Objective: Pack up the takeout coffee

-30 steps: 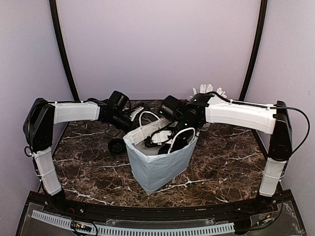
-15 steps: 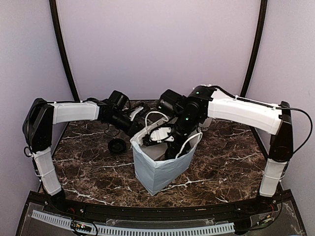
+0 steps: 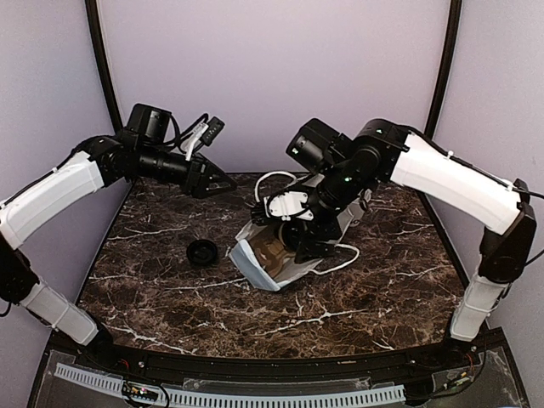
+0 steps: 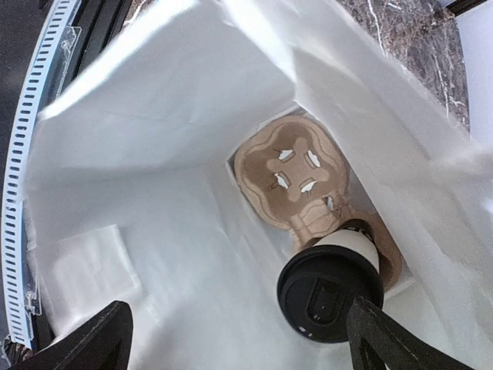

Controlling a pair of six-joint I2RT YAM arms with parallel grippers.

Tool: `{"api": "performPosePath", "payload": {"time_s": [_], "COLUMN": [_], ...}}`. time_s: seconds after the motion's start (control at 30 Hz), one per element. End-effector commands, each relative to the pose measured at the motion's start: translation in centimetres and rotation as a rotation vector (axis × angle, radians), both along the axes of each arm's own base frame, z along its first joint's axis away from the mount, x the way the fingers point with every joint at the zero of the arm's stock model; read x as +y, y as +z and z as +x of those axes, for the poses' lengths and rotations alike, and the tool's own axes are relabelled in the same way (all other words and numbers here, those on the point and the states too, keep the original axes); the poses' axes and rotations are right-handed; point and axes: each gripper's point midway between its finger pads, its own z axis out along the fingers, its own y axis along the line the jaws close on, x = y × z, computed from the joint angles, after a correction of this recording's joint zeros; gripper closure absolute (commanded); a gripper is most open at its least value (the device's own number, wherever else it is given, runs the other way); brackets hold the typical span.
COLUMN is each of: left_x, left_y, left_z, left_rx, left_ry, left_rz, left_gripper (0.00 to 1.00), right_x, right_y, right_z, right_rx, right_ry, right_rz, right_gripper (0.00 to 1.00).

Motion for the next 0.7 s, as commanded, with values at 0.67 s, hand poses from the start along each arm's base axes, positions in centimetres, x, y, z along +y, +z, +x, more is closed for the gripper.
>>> {"api": "performPosePath", "payload": {"time_s": [0.67], "left_x": [-2.6], "left_y": [2.7], "left_z": [-5.5], "left_rx": [-0.052], "left_ry": [0.096], "left_rz": [0.049], "left_gripper": [0.34], "right_x": [-0.2], "right_y": [7.5], "right_z": [1.4], "right_rx": [-0.193], "right_ry": [-0.032], "right_rz": [0.148], "right_gripper": [0.01]}}
